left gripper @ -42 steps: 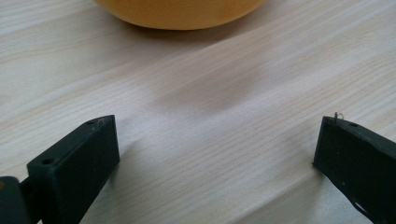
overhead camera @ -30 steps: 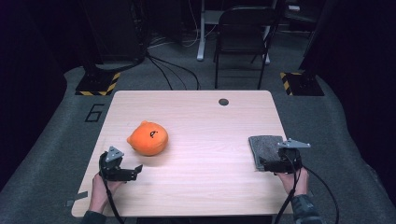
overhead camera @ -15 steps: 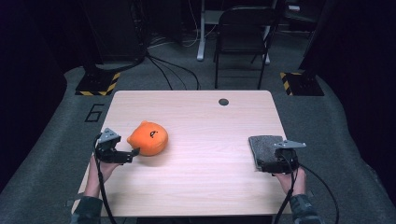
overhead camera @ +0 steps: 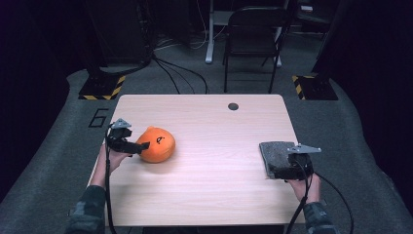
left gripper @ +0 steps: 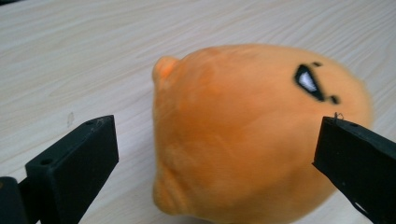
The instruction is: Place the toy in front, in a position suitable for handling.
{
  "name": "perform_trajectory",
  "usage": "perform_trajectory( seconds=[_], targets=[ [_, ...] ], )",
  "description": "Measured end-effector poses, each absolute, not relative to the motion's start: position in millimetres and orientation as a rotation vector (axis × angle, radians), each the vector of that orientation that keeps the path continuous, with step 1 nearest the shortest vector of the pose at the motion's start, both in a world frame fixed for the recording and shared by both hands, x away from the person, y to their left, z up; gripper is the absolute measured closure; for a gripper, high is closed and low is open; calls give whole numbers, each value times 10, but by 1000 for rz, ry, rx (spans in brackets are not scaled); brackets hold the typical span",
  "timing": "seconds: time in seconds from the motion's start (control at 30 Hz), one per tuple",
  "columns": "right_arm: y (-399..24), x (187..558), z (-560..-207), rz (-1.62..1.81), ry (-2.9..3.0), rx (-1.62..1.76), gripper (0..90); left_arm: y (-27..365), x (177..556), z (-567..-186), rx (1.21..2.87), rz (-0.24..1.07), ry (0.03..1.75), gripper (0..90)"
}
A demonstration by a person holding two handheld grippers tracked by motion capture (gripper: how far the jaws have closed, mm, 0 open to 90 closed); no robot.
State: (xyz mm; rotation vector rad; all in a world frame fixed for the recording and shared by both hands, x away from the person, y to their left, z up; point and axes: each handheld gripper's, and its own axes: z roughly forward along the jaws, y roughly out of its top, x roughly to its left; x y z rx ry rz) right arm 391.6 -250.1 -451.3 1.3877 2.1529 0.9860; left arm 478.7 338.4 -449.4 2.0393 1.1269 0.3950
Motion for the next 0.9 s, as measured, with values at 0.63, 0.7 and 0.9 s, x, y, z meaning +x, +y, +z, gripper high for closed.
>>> perform_trajectory(
  seconds=[0.63, 0.7, 0.9],
  targets=[
    [-2477, 3957, -4631, 920, 2212, 1392, 77, 3309, 4795, -4794, 2052, 303, 1109, 489],
    [-2482, 3959, -4637, 916, 2210, 1400, 78, 3310, 4762, -4808, 2054, 324, 1098, 545],
    [-2482, 3976, -4664, 912, 2210, 1409, 84, 3288, 4696, -4805, 2063, 376, 1082, 649]
  ],
)
